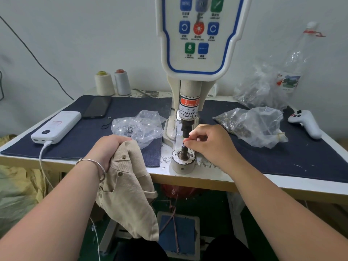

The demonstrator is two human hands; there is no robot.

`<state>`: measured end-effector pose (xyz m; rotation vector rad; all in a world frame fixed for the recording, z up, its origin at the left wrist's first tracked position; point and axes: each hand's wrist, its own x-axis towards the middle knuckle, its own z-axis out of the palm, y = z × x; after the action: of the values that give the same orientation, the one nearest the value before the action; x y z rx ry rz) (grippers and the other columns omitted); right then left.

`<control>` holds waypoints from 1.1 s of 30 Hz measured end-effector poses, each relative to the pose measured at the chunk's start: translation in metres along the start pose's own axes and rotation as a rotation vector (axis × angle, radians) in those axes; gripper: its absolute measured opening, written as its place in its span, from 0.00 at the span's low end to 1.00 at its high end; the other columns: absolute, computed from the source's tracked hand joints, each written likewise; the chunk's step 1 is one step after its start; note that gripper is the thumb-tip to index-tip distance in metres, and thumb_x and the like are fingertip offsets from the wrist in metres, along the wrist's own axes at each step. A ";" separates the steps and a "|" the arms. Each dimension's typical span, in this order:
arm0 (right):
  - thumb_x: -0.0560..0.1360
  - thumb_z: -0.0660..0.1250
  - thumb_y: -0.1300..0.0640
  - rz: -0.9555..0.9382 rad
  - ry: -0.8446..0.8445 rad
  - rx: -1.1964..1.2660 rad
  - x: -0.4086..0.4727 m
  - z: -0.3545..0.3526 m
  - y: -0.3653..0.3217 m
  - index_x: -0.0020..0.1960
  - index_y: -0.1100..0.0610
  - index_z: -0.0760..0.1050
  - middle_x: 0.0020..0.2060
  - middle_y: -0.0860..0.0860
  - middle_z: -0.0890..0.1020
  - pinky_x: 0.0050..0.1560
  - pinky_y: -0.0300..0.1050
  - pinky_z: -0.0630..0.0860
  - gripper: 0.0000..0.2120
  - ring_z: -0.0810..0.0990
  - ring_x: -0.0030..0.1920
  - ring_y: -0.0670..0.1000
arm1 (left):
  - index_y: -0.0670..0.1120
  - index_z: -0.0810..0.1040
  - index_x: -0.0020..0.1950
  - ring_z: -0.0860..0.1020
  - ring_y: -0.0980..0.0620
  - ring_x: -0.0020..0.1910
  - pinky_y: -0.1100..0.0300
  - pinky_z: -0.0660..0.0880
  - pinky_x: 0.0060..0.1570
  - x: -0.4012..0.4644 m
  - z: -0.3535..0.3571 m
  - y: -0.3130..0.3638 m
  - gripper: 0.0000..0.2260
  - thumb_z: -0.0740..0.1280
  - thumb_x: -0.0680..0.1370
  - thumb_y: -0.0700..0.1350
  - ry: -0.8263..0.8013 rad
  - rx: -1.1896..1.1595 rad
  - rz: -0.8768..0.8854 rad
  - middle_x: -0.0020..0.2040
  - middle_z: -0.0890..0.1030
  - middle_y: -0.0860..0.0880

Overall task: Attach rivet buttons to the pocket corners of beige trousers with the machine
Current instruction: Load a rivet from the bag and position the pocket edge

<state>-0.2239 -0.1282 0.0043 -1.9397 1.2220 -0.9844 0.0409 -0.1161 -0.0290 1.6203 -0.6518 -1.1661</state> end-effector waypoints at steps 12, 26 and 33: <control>0.72 0.74 0.59 -0.025 0.023 0.017 -0.001 -0.004 0.004 0.42 0.52 0.85 0.39 0.52 0.82 0.43 0.43 0.75 0.03 0.79 0.41 0.54 | 0.40 0.83 0.45 0.77 0.48 0.28 0.56 0.76 0.37 -0.002 0.000 0.001 0.03 0.71 0.75 0.39 0.002 -0.002 -0.007 0.28 0.79 0.45; 0.71 0.75 0.55 0.092 0.367 0.022 -0.054 -0.031 0.060 0.35 0.49 0.80 0.32 0.42 0.82 0.34 0.29 0.72 0.08 0.78 0.34 0.40 | 0.42 0.76 0.36 0.76 0.49 0.28 0.57 0.77 0.33 -0.021 -0.014 0.007 0.08 0.70 0.74 0.40 -0.173 -0.048 -0.125 0.32 0.75 0.45; 0.76 0.60 0.39 0.081 0.354 0.188 -0.082 -0.033 0.031 0.31 0.55 0.76 0.29 0.51 0.78 0.36 0.39 0.73 0.24 0.76 0.32 0.43 | 0.46 0.79 0.41 0.80 0.45 0.40 0.47 0.80 0.50 -0.069 -0.055 0.026 0.04 0.71 0.73 0.45 -0.439 -0.116 -0.142 0.40 0.77 0.43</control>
<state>-0.2895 -0.0676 -0.0246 -1.6033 1.3321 -1.3881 0.0666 -0.0449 0.0232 1.3378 -0.7364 -1.6580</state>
